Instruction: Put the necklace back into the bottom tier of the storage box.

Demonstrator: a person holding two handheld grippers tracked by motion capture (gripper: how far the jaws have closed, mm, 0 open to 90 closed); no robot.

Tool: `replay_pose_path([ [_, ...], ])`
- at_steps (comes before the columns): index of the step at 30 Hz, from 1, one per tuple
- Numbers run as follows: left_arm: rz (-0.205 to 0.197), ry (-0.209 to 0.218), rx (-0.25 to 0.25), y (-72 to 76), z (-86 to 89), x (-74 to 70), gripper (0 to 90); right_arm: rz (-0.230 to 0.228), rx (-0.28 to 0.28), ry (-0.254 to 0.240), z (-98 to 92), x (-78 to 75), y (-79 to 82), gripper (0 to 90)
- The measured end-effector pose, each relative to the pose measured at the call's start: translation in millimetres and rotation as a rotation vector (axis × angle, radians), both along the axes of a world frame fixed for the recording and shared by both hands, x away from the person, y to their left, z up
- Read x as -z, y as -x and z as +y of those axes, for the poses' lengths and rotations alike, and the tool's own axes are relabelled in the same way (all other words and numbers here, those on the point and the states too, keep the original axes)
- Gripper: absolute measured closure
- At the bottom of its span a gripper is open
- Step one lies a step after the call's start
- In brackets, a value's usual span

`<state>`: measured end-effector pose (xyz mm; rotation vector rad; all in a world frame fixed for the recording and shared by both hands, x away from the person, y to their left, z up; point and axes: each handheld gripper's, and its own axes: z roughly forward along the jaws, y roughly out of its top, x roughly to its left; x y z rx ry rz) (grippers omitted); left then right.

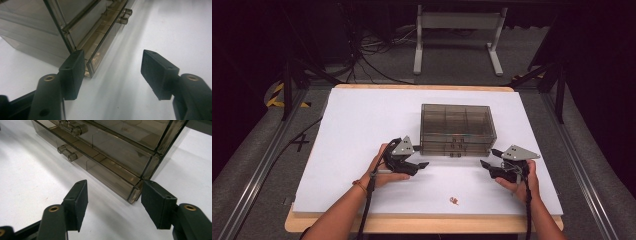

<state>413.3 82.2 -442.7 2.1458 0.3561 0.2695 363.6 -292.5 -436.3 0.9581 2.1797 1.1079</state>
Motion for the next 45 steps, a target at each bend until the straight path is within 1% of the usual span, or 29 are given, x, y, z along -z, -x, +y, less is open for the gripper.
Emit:
replay_pose_path([
  [1, 0.004, -0.003, -0.003, -0.7, -0.7, 0.8, 37.3, 0.004, 0.004, -0.006, -0.4, 0.5, -0.8, 39.9],
  [3, 0.018, -0.013, -0.003, -2.2, -1.9, 2.5, 37.2, 0.008, -0.001, -0.004, -0.3, 1.4, -2.0, 39.9],
  [4, 0.019, -0.020, -0.006, -2.9, -2.8, 3.6, 36.8, 0.013, -0.003, -0.003, 0.0, 2.0, -2.6, 39.9],
  [6, 0.023, -0.046, -0.002, -4.1, -3.7, 5.4, 36.7, 0.018, 0.002, 0.008, 0.9, 3.5, -4.1, 39.9],
  [8, 0.029, -0.054, -0.001, -5.4, -3.8, 6.4, 36.9, 0.027, 0.008, 0.013, 1.6, 5.7, -6.0, 40.0],
  [10, 0.031, -0.052, -0.002, -5.5, -3.9, 6.5, 37.2, 0.042, 0.008, 0.020, 2.0, 7.6, -7.3, 40.6],
  [15, 0.032, -0.054, -0.010, -5.6, -4.5, 6.1, 39.3, 0.043, 0.004, 0.024, 3.1, 8.0, -7.9, 41.4],
  [16, 0.029, -0.055, -0.012, -6.4, -4.0, 5.9, 41.1, 0.042, 0.005, 0.023, 3.2, 7.9, -7.8, 41.5],
  [19, 0.055, -0.036, -0.016, -8.5, -2.5, 5.4, 43.8, 0.047, 0.009, 0.012, 2.2, 7.6, -7.5, 44.1],
  [20, 0.058, -0.035, -0.019, -8.8, -2.3, 5.1, 44.9, 0.053, 0.006, 0.002, 1.3, 7.5, -7.6, 44.8],
  [23, 0.047, -0.044, -0.032, -8.9, -2.4, 3.8, 49.0, 0.073, -0.006, -0.015, -1.7, 6.7, -8.8, 48.2],
  [24, 0.030, -0.052, -0.039, -8.4, -2.0, 2.7, 51.9, 0.084, -0.010, -0.021, -2.5, 6.3, -9.2, 49.2],
  [25, 0.018, -0.049, -0.039, -8.1, -1.6, 1.8, 56.2, 0.093, -0.014, -0.018, -3.4, 6.1, -9.3, 52.0],
  [27, 0.007, -0.052, -0.048, -7.4, -1.3, 0.4, 62.6, 0.087, -0.011, -0.011, -4.4, 5.8, -8.5, 57.2],
  [29, 0.014, -0.050, -0.045, -8.0, -0.6, -0.1, 66.7, 0.084, -0.011, -0.008, -6.1, 5.5, -7.7, 62.6],
  [31, 0.017, -0.052, -0.041, -8.5, 1.4, -0.2, 73.6, 0.085, -0.005, -0.009, -8.6, 5.0, -7.3, 68.7],
  [34, 0.020, -0.046, -0.039, -9.2, 2.8, 0.3, 79.5, 0.082, -0.004, -0.010, -11.9, 4.9, -7.0, 75.3],
  [37, 0.029, -0.037, -0.040, -9.7, 3.9, 0.8, 83.2, 0.078, -0.002, -0.006, -13.0, 5.0, -6.5, 79.9],
  [39, 0.037, -0.023, -0.037, -11.0, 5.4, 1.5, 84.7, 0.076, -0.008, -0.002, -13.7, 4.8, -6.0, 80.3],
  [41, 0.043, -0.026, -0.033, -11.1, 5.6, 1.6, 85.1, 0.073, -0.008, 0.007, -13.2, 4.6, -5.4, 80.5],
  [44, 0.031, -0.044, -0.026, -9.5, 5.7, 0.8, 85.1, 0.072, -0.014, 0.015, -13.4, 4.3, -4.6, 81.0],
  [45, 0.033, -0.048, -0.019, -8.9, 5.6, 0.5, 85.1, 0.073, -0.017, 0.016, -13.7, 4.2, -3.9, 81.1],
])
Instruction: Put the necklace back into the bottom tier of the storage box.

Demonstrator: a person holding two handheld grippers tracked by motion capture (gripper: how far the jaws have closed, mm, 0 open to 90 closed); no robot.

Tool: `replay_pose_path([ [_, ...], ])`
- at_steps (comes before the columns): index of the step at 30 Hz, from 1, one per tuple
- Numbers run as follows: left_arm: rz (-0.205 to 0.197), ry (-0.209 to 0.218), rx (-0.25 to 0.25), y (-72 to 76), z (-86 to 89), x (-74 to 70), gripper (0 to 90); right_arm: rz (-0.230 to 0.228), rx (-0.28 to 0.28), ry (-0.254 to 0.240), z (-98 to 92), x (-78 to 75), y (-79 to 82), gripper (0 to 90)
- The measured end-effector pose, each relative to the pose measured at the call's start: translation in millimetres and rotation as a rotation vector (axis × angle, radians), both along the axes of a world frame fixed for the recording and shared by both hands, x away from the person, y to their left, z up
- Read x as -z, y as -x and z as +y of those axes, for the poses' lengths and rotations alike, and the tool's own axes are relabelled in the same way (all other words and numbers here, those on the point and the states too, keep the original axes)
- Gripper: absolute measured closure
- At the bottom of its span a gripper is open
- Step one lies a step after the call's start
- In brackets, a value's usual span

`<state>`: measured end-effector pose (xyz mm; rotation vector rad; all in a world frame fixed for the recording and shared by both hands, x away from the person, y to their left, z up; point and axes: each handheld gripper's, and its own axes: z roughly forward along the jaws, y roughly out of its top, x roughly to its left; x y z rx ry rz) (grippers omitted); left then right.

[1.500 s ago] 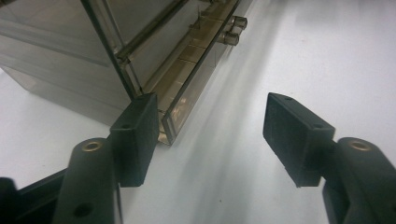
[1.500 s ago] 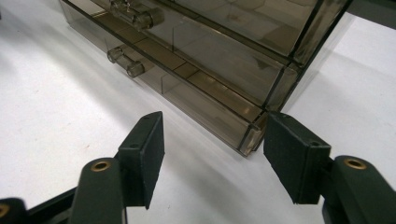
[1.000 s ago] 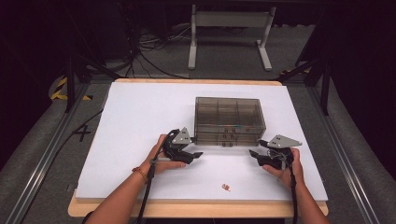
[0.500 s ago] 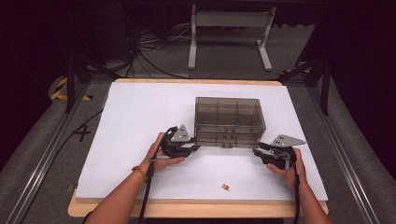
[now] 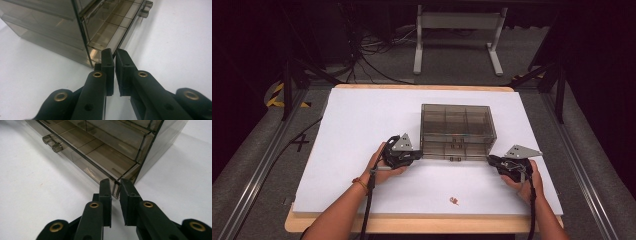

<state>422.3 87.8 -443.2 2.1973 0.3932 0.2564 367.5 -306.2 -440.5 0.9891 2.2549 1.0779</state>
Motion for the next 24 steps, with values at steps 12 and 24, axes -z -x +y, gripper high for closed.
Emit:
replay_pose_path([
  [12, 0.019, 0.000, 0.026, 3.9, 2.2, 0.2, 85.8, 0.010, -0.031, 0.023, -0.8, -1.7, 6.0, 81.9],
  [24, 0.019, -0.024, 0.063, 10.3, 4.1, -1.3, 86.3, 0.018, -0.073, 0.046, -1.2, -2.8, 15.0, 83.1],
])
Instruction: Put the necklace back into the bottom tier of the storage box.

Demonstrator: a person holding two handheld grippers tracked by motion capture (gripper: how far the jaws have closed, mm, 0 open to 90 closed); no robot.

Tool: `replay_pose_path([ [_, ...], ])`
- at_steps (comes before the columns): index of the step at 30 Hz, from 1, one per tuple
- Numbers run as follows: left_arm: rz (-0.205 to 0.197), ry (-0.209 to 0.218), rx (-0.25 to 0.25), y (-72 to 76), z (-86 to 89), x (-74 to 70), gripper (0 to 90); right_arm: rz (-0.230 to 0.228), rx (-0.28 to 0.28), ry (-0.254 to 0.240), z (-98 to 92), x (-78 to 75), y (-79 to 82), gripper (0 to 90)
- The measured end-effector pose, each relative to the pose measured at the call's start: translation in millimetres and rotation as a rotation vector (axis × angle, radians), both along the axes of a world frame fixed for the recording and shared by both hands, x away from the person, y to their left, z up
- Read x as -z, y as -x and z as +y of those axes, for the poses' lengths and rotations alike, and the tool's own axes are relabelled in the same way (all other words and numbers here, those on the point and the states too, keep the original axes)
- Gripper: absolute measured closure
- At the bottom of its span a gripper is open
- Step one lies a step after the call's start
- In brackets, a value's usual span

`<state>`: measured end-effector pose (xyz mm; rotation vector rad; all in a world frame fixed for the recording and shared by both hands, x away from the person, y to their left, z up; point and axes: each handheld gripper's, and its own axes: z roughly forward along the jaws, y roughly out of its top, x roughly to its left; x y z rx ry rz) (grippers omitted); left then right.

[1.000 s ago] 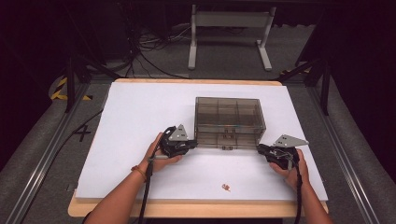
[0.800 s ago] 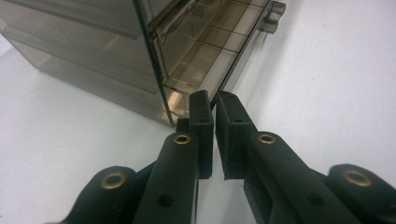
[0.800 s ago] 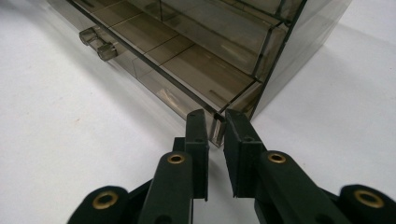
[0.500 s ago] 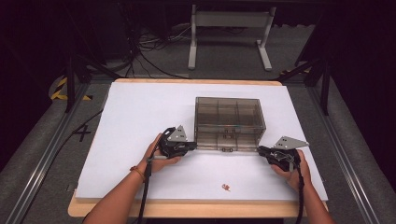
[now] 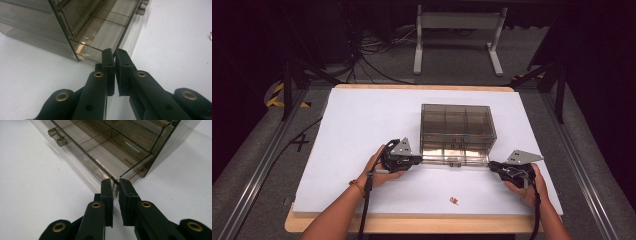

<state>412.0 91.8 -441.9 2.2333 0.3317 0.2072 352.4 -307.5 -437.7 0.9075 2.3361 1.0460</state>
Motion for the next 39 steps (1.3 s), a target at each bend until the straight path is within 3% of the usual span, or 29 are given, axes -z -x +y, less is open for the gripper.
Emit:
replay_pose_path([
  [19, 0.002, -0.033, 0.042, 11.4, 2.7, 1.1, 86.7, 0.015, -0.035, 0.017, -1.0, -1.5, 12.4, 83.8],
  [28, 0.003, -0.030, 0.074, 15.6, 1.5, 1.3, 87.1, 0.018, -0.040, 0.020, -3.4, -2.0, 15.1, 83.5],
  [39, -0.011, -0.020, 0.074, 18.2, 1.8, -1.4, 87.4, 0.023, -0.044, 0.019, -3.6, -2.3, 16.4, 83.1],
])
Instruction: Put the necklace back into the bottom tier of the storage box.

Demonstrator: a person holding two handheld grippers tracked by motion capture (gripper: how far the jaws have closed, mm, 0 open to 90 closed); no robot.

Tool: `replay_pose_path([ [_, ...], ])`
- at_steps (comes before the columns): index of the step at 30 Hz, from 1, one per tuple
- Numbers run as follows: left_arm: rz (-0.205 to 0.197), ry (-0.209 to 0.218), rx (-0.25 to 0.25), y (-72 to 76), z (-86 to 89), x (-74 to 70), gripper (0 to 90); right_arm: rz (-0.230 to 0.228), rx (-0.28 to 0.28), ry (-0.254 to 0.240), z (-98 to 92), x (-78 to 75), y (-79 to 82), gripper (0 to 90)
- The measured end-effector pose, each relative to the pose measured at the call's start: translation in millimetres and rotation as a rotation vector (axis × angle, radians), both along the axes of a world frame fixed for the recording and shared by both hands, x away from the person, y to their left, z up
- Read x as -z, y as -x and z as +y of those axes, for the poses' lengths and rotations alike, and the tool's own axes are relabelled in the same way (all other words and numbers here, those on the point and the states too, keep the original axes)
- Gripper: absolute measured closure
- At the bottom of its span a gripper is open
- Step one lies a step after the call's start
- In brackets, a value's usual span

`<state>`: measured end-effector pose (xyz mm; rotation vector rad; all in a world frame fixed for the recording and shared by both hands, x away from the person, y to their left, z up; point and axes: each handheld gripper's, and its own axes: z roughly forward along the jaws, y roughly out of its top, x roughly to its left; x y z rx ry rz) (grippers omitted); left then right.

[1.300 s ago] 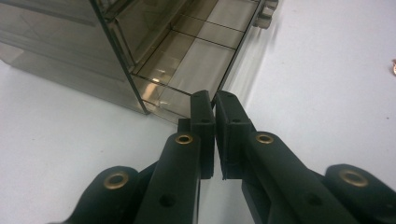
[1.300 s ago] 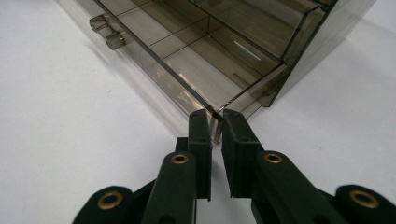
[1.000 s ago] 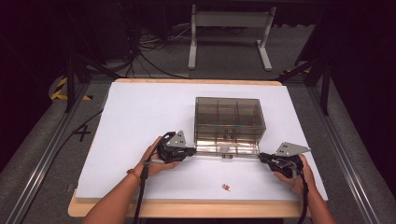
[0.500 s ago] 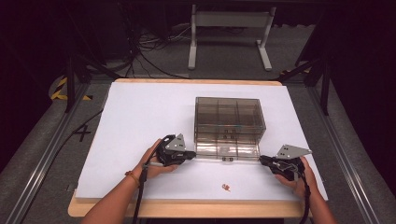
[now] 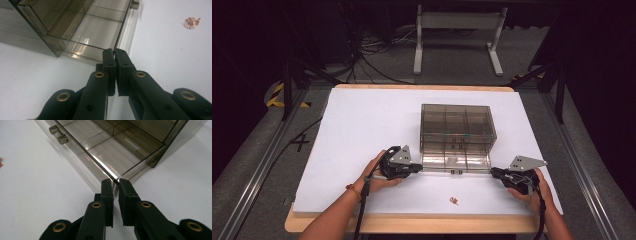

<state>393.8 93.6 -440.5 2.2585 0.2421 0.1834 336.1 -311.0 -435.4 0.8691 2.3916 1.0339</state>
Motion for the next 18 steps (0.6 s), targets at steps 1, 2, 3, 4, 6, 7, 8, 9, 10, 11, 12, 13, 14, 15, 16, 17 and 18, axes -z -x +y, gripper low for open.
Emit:
replay_pose_path([
  [1, -0.006, 0.002, -0.003, 0.5, 0.4, -1.1, 87.6, -0.002, 0.000, -0.003, 0.1, -0.8, 0.6, 82.9],
  [2, -0.006, 0.002, -0.003, 0.5, 0.4, -1.1, 87.3, -0.002, 0.000, -0.003, 0.1, -0.8, 0.6, 82.9],
  [3, -0.015, 0.012, -0.010, 1.4, 1.4, -3.1, 87.3, -0.006, -0.001, -0.007, 0.0, -1.5, 1.0, 82.0],
  [4, -0.020, 0.023, -0.012, 1.9, 2.3, -4.3, 86.3, -0.012, 0.003, -0.015, -0.7, -3.7, 1.6, 80.9],
  [6, -0.030, 0.039, -0.019, 3.1, 5.4, -8.3, 84.8, -0.024, 0.005, -0.034, -2.0, -6.8, 3.0, 80.2],
  [7, -0.034, 0.053, -0.024, 4.0, 7.5, -10.4, 83.9, -0.028, 0.009, -0.037, -2.5, -8.1, 3.5, 79.7],
  [8, -0.041, 0.066, -0.031, 4.5, 9.4, -12.1, 83.3, -0.032, 0.016, -0.043, -3.1, -9.8, 4.3, 79.4],
  [9, -0.049, 0.074, -0.037, 5.3, 11.4, -14.1, 82.7, -0.035, 0.015, -0.049, -3.2, -11.4, 5.4, 78.9],
  [10, -0.061, 0.085, -0.051, 6.1, 13.0, -16.0, 80.7, -0.041, 0.014, -0.053, -2.9, -13.2, 6.6, 78.5],
  [11, -0.070, 0.104, -0.061, 7.0, 15.8, -18.5, 78.8, -0.049, 0.017, -0.064, -2.3, -15.3, 7.7, 77.5],
  [12, -0.075, 0.122, -0.070, 7.7, 17.9, -20.4, 77.8, -0.060, 0.016, -0.081, -1.4, -18.5, 9.5, 77.3],
  [13, -0.085, 0.131, -0.082, 8.3, 19.8, -22.3, 75.5, -0.066, 0.012, -0.095, -0.3, -21.0, 11.3, 76.8],
  [14, -0.089, 0.141, -0.092, 8.7, 21.5, -23.8, 73.5, -0.075, 0.009, -0.103, 1.5, -23.2, 13.0, 76.4],
  [15, -0.088, 0.146, -0.099, 9.1, 22.9, -24.8, 72.3, -0.082, 0.007, -0.102, 3.7, -25.3, 14.9, 76.0],
  [16, -0.103, 0.142, -0.109, 9.9, 23.6, -25.6, 69.7, -0.089, 0.002, -0.107, 5.9, -26.9, 16.5, 75.3],
  [17, -0.103, 0.142, -0.109, 9.9, 23.6, -25.6, 66.9, -0.093, -0.005, -0.113, 8.7, -28.8, 18.3, 74.2],
  [18, -0.110, 0.138, -0.112, 10.2, 24.0, -26.1, 65.9, -0.097, -0.008, -0.116, 10.5, -29.6, 19.1, 73.7],
])
